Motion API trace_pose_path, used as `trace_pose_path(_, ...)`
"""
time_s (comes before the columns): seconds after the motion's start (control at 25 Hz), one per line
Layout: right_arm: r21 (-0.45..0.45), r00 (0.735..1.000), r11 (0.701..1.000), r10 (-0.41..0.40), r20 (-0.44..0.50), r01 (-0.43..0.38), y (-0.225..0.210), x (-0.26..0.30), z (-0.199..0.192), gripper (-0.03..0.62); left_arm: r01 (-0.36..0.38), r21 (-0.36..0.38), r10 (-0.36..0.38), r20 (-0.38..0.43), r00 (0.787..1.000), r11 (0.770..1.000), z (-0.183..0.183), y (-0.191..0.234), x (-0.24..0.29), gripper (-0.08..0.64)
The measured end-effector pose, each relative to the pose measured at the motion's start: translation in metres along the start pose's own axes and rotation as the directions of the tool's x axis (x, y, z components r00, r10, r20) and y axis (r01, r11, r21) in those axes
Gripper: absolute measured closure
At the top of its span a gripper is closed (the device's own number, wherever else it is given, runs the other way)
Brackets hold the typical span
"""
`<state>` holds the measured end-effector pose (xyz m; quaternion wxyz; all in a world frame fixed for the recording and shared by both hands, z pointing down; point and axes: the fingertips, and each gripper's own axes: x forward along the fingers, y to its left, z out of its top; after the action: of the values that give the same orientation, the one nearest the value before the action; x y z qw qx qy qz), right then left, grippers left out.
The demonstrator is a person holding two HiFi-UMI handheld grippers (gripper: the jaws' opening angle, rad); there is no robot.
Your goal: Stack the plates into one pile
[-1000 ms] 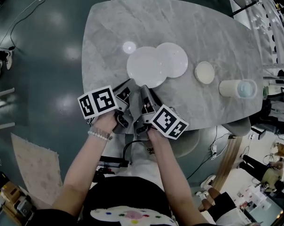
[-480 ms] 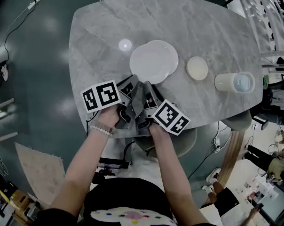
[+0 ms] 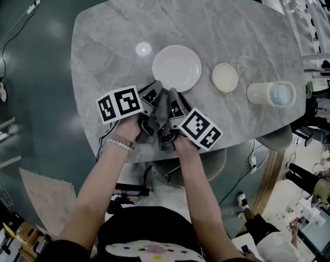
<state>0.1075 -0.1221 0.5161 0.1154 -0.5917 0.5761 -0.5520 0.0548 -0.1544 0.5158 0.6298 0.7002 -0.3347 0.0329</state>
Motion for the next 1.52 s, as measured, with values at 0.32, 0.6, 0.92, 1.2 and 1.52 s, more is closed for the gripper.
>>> trace_pose_path(0.32,0.022,1.000,1.000,-0.015,-0.011,0.015,-0.012,0.003,0.007,0.501,-0.013,0.004,0.014,-0.006,1.000,1.000,-0.004,0.001,0.014,0.522)
trace_pose_path(0.6,0.036,0.999,0.999,0.017,-0.035,-0.016,-0.007,0.011,0.009,0.499,-0.017,0.001,0.017,0.013,1.000,1.000,0.007,0.002,0.021,0.523)
trace_pose_path(0.92,0.039,0.996,0.998,0.043,-0.074,-0.040,-0.006,0.004,-0.001,0.479,-0.042,0.010,0.042,0.014,0.999,0.999,0.009,0.006,0.021,0.523)
trace_pose_path(1.2,0.020,0.993,0.998,0.064,-0.096,-0.062,-0.005,-0.005,-0.012,0.479,-0.061,0.042,0.060,0.015,0.998,0.997,0.012,0.007,0.018,0.492)
trace_pose_path(1.52,-0.014,0.992,0.997,0.073,-0.108,-0.075,0.002,-0.013,-0.021,0.479,-0.016,0.099,0.017,-0.013,1.000,0.995,0.013,-0.007,0.016,0.390)
